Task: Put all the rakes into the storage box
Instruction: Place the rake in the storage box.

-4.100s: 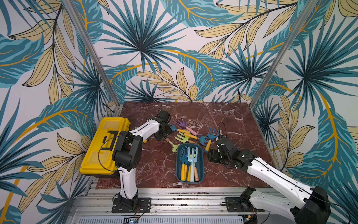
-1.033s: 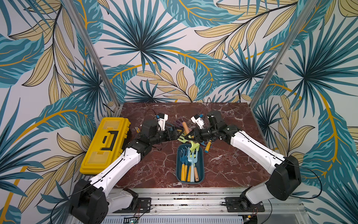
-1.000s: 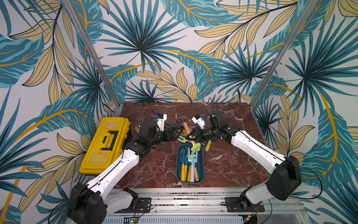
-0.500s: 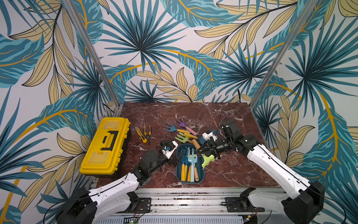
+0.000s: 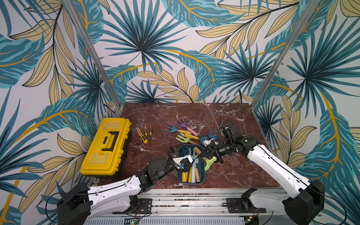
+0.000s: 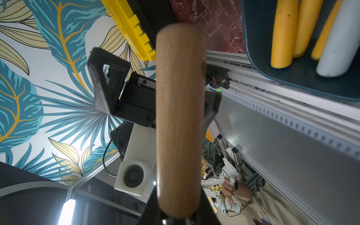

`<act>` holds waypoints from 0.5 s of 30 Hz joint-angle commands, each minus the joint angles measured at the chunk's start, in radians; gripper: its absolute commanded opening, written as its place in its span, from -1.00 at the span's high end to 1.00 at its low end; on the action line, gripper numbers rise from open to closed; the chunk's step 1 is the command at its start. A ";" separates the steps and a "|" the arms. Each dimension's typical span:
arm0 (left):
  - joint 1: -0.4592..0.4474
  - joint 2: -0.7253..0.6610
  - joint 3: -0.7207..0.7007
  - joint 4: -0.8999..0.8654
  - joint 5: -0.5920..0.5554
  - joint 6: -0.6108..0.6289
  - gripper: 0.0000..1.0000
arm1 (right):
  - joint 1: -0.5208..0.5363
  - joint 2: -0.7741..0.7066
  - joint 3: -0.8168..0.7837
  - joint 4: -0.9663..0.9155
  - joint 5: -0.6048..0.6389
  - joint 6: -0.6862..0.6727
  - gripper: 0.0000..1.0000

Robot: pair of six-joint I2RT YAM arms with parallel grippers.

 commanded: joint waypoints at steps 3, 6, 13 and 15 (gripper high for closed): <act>-0.012 0.045 0.115 -0.099 0.016 0.073 -0.85 | 0.001 0.020 0.021 -0.069 -0.044 -0.034 1.00; -0.012 0.083 0.157 -0.136 0.053 0.073 -0.79 | 0.000 0.030 0.019 -0.076 -0.046 -0.048 1.00; -0.015 0.108 0.174 -0.158 0.122 0.050 -0.27 | 0.001 0.045 0.023 -0.076 -0.057 -0.056 1.00; -0.014 0.119 0.197 -0.194 0.149 0.038 -0.16 | 0.001 0.048 0.030 -0.077 -0.061 -0.057 1.00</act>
